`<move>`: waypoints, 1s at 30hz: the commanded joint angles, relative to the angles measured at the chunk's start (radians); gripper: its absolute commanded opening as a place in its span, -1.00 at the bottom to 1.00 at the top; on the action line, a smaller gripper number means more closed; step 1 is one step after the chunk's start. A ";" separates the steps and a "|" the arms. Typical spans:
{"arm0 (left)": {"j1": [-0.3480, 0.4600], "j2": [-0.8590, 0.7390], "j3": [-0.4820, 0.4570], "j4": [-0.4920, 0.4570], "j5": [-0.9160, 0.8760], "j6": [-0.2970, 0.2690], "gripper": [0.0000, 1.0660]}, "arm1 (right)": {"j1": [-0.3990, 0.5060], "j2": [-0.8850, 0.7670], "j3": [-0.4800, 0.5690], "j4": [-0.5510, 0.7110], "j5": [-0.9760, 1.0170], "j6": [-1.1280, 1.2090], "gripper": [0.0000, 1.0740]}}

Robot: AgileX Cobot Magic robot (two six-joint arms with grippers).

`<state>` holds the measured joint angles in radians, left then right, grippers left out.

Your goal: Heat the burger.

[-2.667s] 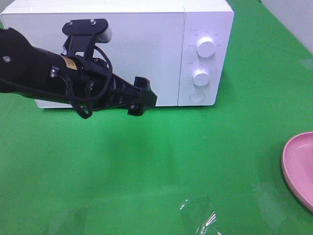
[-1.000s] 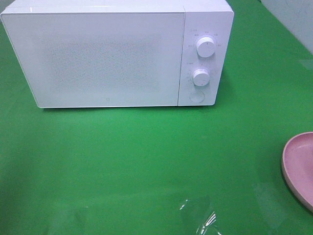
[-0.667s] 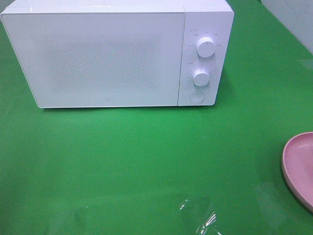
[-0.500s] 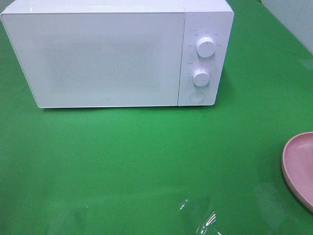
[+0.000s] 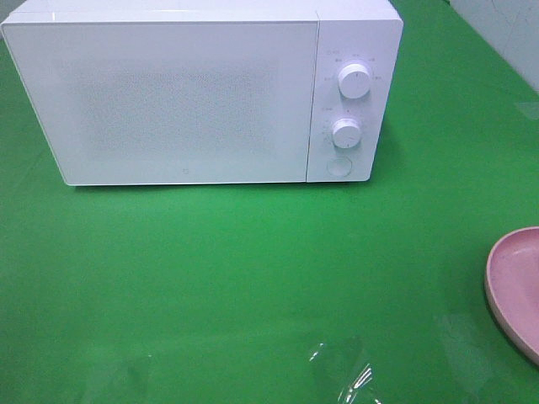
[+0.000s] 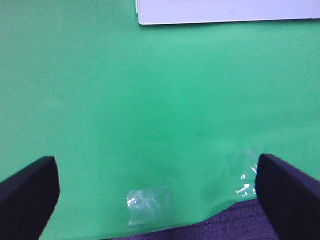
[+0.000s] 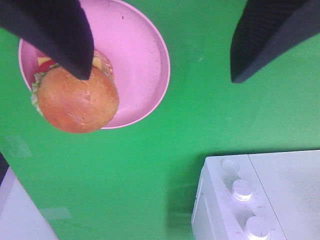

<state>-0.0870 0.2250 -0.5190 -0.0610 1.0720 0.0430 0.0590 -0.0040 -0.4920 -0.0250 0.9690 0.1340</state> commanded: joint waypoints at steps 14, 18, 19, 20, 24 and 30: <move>0.001 -0.249 0.002 -0.011 -0.002 -0.006 0.85 | -0.009 -0.025 0.003 0.004 -0.011 -0.010 0.36; 0.001 -0.254 0.002 -0.011 -0.002 -0.006 0.85 | -0.009 -0.025 0.003 0.004 -0.011 -0.010 0.36; 0.001 -0.254 0.002 -0.011 -0.002 -0.006 0.85 | -0.009 -0.025 0.003 0.004 -0.011 -0.010 0.36; 0.001 -0.254 0.002 -0.011 -0.002 -0.006 0.85 | -0.009 -0.025 0.003 0.004 -0.011 -0.010 0.36; 0.001 -0.254 0.002 -0.011 -0.002 -0.006 0.85 | -0.009 -0.025 0.003 0.004 -0.011 -0.010 0.36; 0.050 -0.254 0.002 -0.009 -0.002 -0.006 0.85 | -0.009 -0.025 0.003 0.004 -0.011 -0.010 0.36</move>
<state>-0.0710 -0.0040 -0.5190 -0.0630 1.0730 0.0430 0.0590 -0.0040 -0.4920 -0.0250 0.9690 0.1340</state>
